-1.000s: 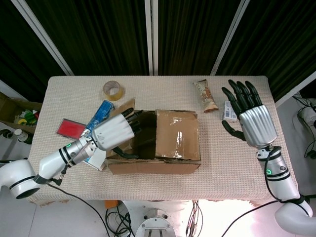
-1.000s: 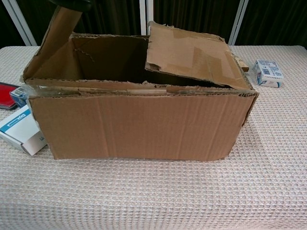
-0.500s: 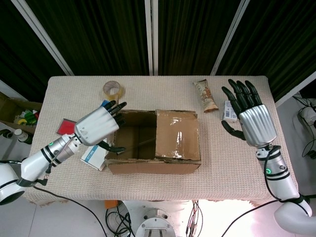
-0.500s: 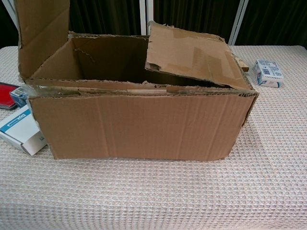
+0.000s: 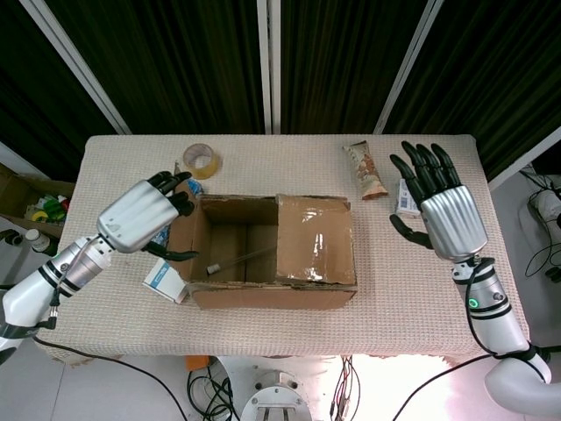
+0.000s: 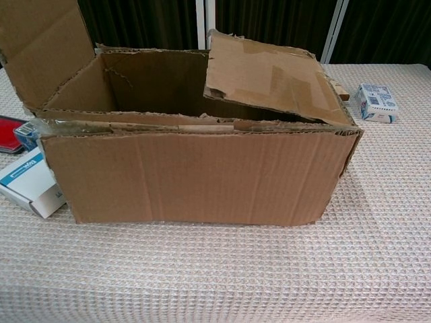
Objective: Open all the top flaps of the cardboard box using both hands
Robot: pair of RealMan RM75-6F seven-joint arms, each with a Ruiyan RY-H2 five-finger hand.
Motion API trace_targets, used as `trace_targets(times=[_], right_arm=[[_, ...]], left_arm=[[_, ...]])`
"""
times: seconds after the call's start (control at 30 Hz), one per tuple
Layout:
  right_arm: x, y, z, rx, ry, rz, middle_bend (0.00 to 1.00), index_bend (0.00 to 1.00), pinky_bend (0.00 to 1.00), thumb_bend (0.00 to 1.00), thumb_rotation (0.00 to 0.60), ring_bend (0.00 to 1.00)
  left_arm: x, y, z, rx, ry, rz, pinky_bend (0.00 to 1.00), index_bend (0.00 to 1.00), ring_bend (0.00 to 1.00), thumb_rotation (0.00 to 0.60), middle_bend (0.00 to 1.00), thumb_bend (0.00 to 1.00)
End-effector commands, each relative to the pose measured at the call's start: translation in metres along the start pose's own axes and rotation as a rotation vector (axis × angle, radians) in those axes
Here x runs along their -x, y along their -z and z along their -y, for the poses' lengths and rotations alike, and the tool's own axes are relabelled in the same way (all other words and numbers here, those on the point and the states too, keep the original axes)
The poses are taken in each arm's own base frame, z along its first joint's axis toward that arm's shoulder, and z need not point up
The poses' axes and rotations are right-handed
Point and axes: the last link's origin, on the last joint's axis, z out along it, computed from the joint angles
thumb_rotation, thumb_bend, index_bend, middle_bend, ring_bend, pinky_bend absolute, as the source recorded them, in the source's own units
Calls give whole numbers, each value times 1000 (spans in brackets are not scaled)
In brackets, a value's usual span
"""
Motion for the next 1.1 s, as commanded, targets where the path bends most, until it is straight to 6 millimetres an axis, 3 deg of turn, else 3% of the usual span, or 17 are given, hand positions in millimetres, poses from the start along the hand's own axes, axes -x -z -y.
trace_targets(times=[0.03,0.5,0.6,0.83,1.1], right_arm=[[1,0,1,-3,0,6,0,0,0,211,600,0],[12,-8,24,-113,-24,81,8,0,0,232,600,0],[23,-17,37,-155,-62,166,58,18,0,345,600,0],[47,-51,81,-285,-137,399,146,342,0,624,600,0],[71,-83,126,-396,-145,492,174,360,0,751,600,0]], left_arm=[[3,11,13,-44,29,2,277,456,120,0,450,116],[33,66,86,-330,168,-30,280,455,120,0,428,115],[40,81,92,-361,200,-45,280,449,120,0,415,112],[68,108,92,-406,267,-50,280,428,120,0,405,92],[95,113,87,-408,326,-40,279,413,120,0,398,91]])
